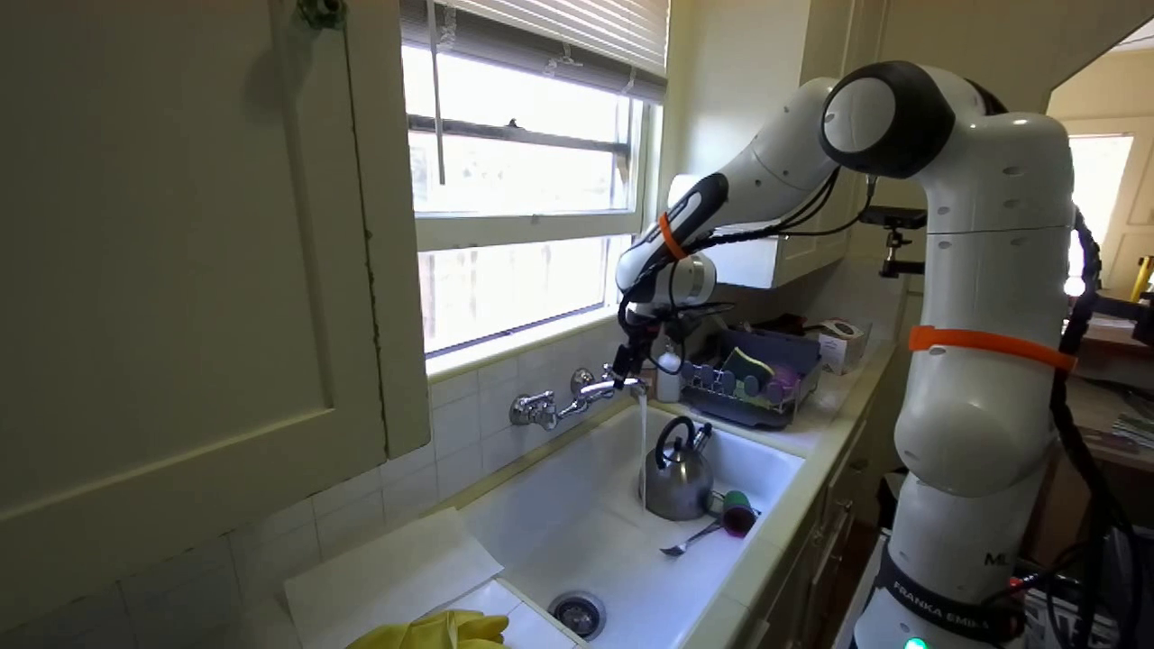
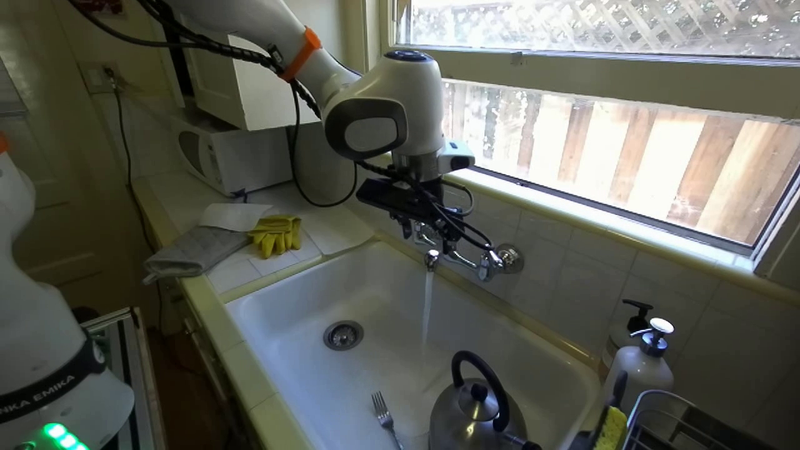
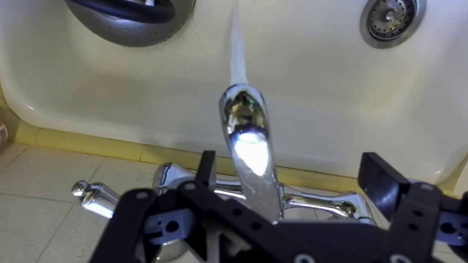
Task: Move the tap slightly to the left and then close it
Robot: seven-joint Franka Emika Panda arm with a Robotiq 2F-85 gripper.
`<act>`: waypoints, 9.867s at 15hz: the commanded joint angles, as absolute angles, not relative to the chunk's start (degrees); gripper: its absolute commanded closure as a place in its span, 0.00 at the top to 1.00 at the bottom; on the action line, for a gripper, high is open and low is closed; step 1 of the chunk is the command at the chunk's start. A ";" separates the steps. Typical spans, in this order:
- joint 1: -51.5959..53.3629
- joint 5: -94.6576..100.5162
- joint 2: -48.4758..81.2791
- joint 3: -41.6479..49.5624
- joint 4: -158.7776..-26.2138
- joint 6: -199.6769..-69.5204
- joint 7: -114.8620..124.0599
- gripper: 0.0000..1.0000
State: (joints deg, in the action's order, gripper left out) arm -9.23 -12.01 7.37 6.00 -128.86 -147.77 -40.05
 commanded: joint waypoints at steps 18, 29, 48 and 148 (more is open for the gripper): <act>-9.46 -2.29 9.69 4.68 -124.47 -134.42 -39.56 1.00; -8.44 -2.60 9.52 4.12 -125.70 -134.50 -24.73 1.00; -3.75 -1.36 8.62 3.32 -127.95 -137.16 -3.79 1.00; -11.25 5.60 7.04 10.39 -119.67 -136.96 -5.15 1.00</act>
